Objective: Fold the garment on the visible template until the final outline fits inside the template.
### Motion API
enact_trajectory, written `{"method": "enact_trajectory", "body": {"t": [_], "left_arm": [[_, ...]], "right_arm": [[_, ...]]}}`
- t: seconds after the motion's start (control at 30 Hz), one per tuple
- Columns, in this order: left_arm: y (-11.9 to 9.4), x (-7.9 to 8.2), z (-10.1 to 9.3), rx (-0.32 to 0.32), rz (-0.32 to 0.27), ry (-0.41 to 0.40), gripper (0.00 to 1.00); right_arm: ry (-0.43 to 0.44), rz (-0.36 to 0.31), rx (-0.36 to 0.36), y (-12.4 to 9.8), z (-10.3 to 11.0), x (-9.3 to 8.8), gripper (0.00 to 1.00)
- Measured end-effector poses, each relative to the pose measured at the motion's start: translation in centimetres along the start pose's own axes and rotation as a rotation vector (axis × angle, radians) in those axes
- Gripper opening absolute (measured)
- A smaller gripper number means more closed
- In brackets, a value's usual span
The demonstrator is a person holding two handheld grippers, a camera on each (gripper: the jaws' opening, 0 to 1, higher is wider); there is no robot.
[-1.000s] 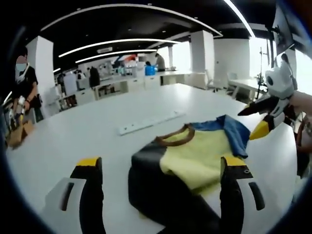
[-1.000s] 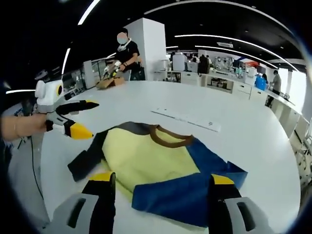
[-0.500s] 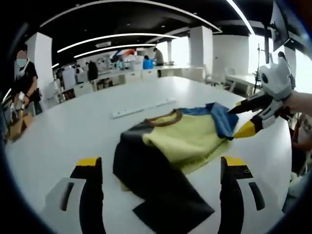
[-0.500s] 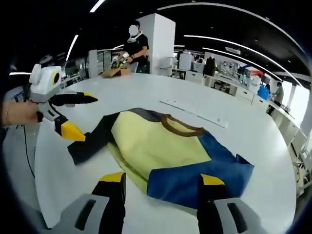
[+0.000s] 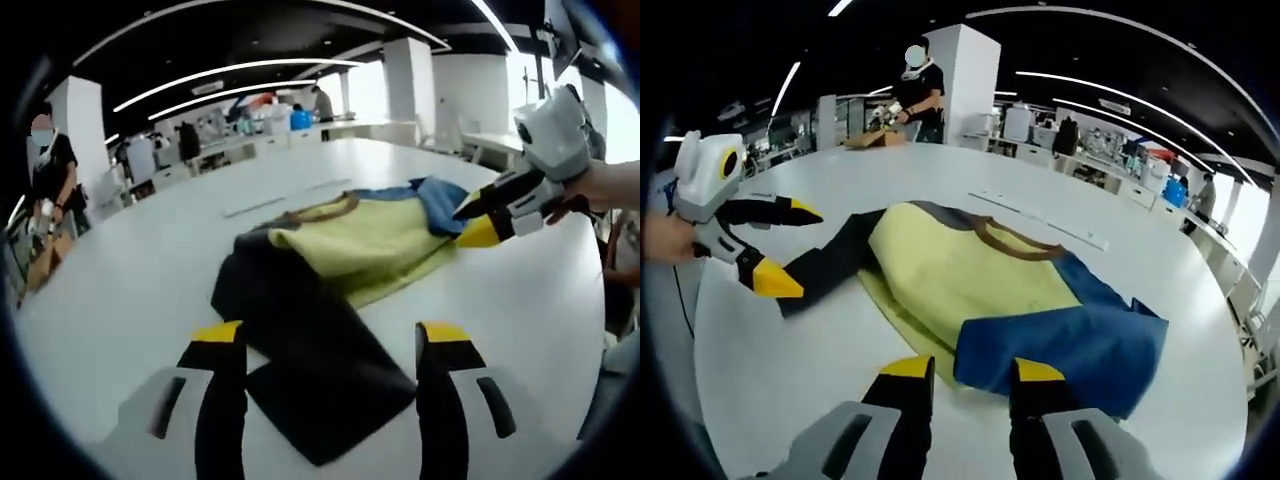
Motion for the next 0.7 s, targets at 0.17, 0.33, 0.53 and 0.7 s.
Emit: {"method": "enact_trajectory", "body": {"t": [0.17, 0.33, 0.53, 0.7], "left_arm": [[0.2, -1.5, -0.4, -0.001, 0.034, -0.006, 0.49], [0.5, -2.4, -0.4, 0.006, 0.059, -0.023, 0.4], [0.7, -2.6, -0.6, 0.001, 0.072, -0.047, 0.31], [1.0, -2.5, -0.9, -0.001, 0.083, -0.064, 0.11]], "right_arm": [[-0.062, 0.005, -0.03, 0.0, -0.1, -0.2, 0.14], [-0.084, 0.009, -0.039, 0.3, -0.2, -0.5, 0.04], [-0.088, 0.018, -0.045, 0.5, -0.2, -0.8, 0.0], [-0.094, 0.019, -0.039, 0.4, -0.3, -0.9, 0.0]]}}
Point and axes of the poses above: the point that each gripper's makers call its tool centre point, and the gripper's own axes: y roughly forward along the fingers, z roughly to its left, x roughly out of its top, the point moved 1 cm from there along -y, roughly backward along the fingers, and after that the axes turned 8 degrees about z, right-handed, at the moved point
